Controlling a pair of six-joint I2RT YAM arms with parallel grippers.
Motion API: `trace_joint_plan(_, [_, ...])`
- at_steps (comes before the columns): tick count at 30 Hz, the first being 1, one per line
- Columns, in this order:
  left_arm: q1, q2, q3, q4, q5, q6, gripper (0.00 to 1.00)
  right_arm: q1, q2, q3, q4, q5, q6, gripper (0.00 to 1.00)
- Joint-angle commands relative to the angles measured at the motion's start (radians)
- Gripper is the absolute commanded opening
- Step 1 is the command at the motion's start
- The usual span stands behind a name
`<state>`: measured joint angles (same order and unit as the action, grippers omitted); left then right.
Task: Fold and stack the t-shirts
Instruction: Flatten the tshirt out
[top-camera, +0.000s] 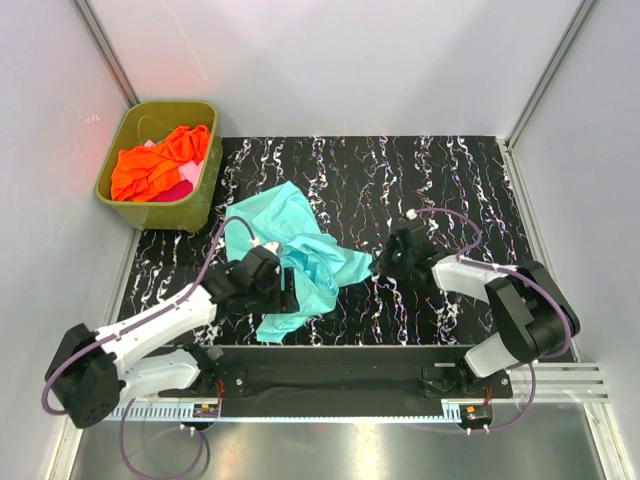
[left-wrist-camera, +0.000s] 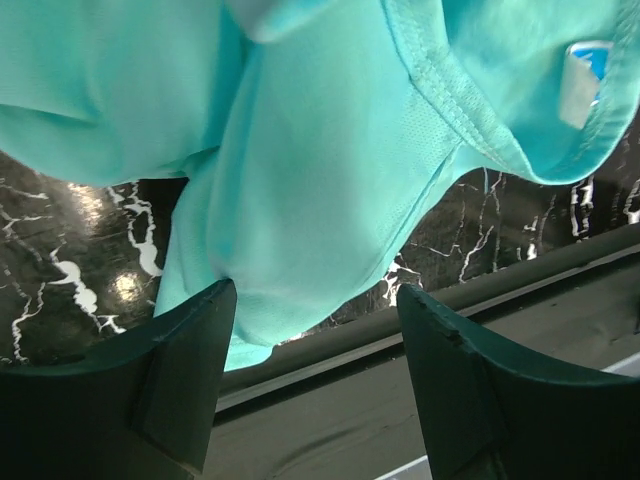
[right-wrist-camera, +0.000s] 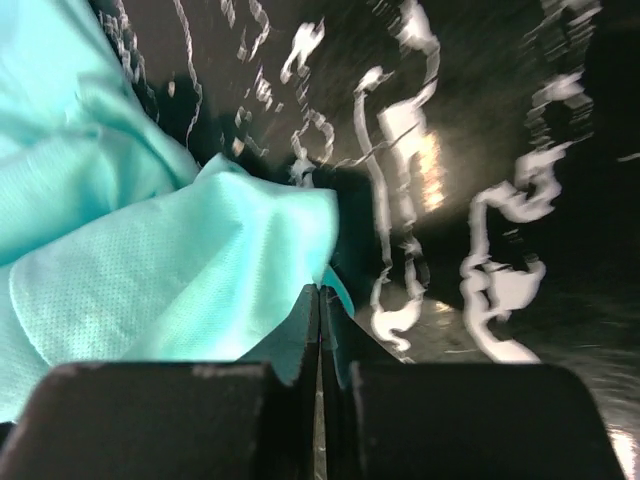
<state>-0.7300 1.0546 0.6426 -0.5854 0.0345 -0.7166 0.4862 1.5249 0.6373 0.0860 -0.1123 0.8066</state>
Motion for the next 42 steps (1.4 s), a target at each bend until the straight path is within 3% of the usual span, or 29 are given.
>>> trace_joint_plan(1, [-0.040, 0.041, -0.001, 0.078, -0.090, -0.027, 0.71, -0.067, -0.095, 0.010, -0.012, -0.017, -0.029, 0.00])
trace_joint_plan(3, [-0.049, 0.070, -0.001, 0.094, -0.108, -0.021, 0.69, -0.101, -0.189, 0.016, -0.064, -0.006, -0.050, 0.00])
trace_joint_plan(4, [-0.051, 0.079, 0.009, 0.096, -0.101, -0.020, 0.53, -0.132, -0.263, 0.031, -0.145, -0.001, -0.073, 0.00])
trace_joint_plan(7, [-0.080, 0.090, 0.066, 0.095, -0.079, -0.015, 0.24, -0.173, -0.379, 0.100, -0.330, 0.051, -0.110, 0.00])
trace_joint_plan(8, [-0.091, 0.085, 0.087, 0.093, -0.073, -0.018, 0.08, -0.188, -0.420, 0.126, -0.380, 0.078, -0.133, 0.00])
trace_joint_plan(9, [-0.115, 0.071, 0.112, 0.085, -0.058, -0.027, 0.01, -0.196, -0.499, 0.156, -0.431, 0.145, -0.144, 0.00])
trace_joint_plan(13, [-0.215, 0.024, 0.331, 0.041, -0.051, -0.066, 0.00, -0.204, -0.655, 0.400, -0.719, 0.334, -0.175, 0.00])
trace_joint_plan(16, [-0.307, -0.028, 0.478, 0.000, -0.103, -0.090, 0.00, -0.204, -0.767, 0.572, -0.833, 0.495, -0.201, 0.00])
trace_joint_plan(22, [-0.396, -0.073, 0.640, -0.019, -0.157, -0.080, 0.00, -0.204, -0.852, 0.853, -0.882, 0.629, -0.259, 0.00])
trace_joint_plan(27, [-0.384, -0.050, 0.652, -0.033, -0.269, -0.017, 0.00, -0.202, -0.738, 0.927, -0.844, 0.672, -0.388, 0.00])
trace_joint_plan(29, [-0.336, -0.030, 0.626, -0.034, -0.266, -0.012, 0.00, -0.204, -0.685, 0.906, -0.754, 0.646, -0.452, 0.00])
trace_joint_plan(34, [-0.011, 0.031, 0.484, 0.013, -0.035, -0.041, 0.00, -0.204, -0.513, 0.789, -0.448, 0.542, -0.578, 0.00])
trace_joint_plan(39, [0.199, 0.036, 0.346, 0.070, 0.091, -0.049, 0.00, -0.207, -0.194, 0.708, -0.099, 0.415, -0.653, 0.00])
trace_joint_plan(42, [0.285, 0.059, 0.275, 0.087, 0.123, -0.049, 0.00, -0.210, 0.027, 0.761, 0.062, 0.349, -0.652, 0.00])
